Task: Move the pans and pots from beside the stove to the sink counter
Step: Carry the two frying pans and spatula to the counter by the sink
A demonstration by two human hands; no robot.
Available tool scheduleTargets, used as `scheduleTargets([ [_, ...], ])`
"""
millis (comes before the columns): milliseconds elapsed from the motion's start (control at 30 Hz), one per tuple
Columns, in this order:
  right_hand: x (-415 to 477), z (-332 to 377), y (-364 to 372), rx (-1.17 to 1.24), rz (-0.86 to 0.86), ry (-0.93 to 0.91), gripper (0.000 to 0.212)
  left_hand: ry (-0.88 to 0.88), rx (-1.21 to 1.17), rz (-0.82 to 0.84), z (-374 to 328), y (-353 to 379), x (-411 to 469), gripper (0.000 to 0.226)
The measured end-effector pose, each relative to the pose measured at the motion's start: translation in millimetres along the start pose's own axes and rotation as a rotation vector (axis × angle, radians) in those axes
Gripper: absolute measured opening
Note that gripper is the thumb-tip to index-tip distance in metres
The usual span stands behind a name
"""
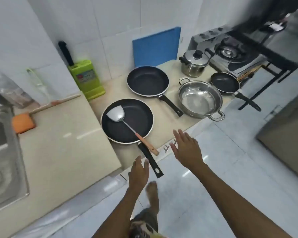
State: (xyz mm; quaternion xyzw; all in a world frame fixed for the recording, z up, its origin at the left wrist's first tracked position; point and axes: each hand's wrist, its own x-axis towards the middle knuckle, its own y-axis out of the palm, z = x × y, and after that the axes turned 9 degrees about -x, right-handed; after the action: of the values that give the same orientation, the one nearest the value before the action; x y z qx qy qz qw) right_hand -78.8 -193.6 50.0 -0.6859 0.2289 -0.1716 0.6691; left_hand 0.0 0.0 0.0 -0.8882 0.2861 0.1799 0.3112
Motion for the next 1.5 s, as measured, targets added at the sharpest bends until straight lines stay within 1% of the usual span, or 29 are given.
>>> scheduleTargets([
  [100, 59, -20, 1, 0.089, 0.005, -0.037, 0.06, -0.206, -0.297, -0.017, -14, 15, 31, 0.043],
  [200, 118, -37, 9, 0.111, 0.1, -0.041, 0.06, -0.395, -0.539, 0.045, -24, 29, 52, 0.05],
  [233, 133, -41, 12, 0.121, 0.109, -0.039, 0.059, -0.433, -0.61, 0.046, -25, 32, 56, 0.051],
  [333, 179, -53, 22, 0.175, 0.112, -0.034, 0.06, -0.555, -0.799, -0.013, -30, 39, 64, 0.051],
  [400, 204, -58, 33, 0.195, 0.117, -0.015, 0.063, -0.613, -0.852, -0.07, -33, 46, 71, 0.06],
  [500, 235, -60, 52, 0.268, 0.22, 0.023, 0.068, -0.706, -0.846, -0.159, -33, 60, 77, 0.077],
  [567, 251, -58, 61, 0.387, 0.286, 0.082, 0.069, -0.689, -0.771, -0.213, -33, 66, 74, 0.081],
  [600, 259, -56, 64, 0.44, 0.318, 0.102, 0.067, -0.689, -0.751, -0.245, -35, 70, 71, 0.08],
  [667, 278, -52, 64, 0.511, 0.373, 0.14, 0.056, -0.688, -0.729, -0.335, -40, 76, 68, 0.078],
  [700, 286, -51, 63, 0.576, 0.419, 0.17, 0.048, -0.692, -0.711, -0.374, -45, 78, 67, 0.076],
  [733, 293, -48, 62, 0.692, 0.473, 0.208, 0.04, -0.693, -0.696, -0.406, -49, 77, 66, 0.075],
  [800, 303, -44, 60, 0.99, 0.624, 0.316, 0.032, -0.698, -0.666, -0.46, -55, 80, 68, 0.073],
  [833, 308, -44, 60, 1.095, 0.696, 0.371, 0.031, -0.702, -0.649, -0.48, -58, 82, 69, 0.072],
  [867, 311, -44, 61, 1.156, 0.751, 0.388, 0.033, -0.701, -0.64, -0.502, -62, 84, 69, 0.071],
  [933, 312, -46, 66, 1.21, 0.796, 0.363, 0.036, -0.691, -0.602, -0.548, -65, 87, 70, 0.07],
  [1100, 310, -53, 70, 1.232, 0.71, 0.268, 0.041, -0.718, -0.396, -0.64, -75, 92, 72, 0.079],
  [1167, 309, -53, 67, 1.24, 0.671, 0.26, 0.042, -0.712, -0.337, -0.654, -75, 93, 68, 0.077],
  [1267, 304, -55, 60, 1.205, 0.616, 0.245, 0.043, -0.671, -0.339, -0.654, -81, 92, 59, 0.062],
  [1300, 300, -57, 56, 1.194, 0.595, 0.227, 0.044, -0.648, -0.332, -0.654, -85, 92, 55, 0.06],
  [1367, 292, -61, 44, 1.176, 0.559, 0.181, 0.044, -0.61, -0.288, -0.68, -90, 91, 47, 0.068],
  [1433, 283, -66, 30, 1.155, 0.527, 0.136, 0.044, -0.623, -0.266, -0.685, -95, 92, 42, 0.075],
  [1500, 267, -67, 8, 1.149, 0.48, 0.092, 0.044, -0.62, -0.27, -0.654, -97, 87, 27, 0.074],
])
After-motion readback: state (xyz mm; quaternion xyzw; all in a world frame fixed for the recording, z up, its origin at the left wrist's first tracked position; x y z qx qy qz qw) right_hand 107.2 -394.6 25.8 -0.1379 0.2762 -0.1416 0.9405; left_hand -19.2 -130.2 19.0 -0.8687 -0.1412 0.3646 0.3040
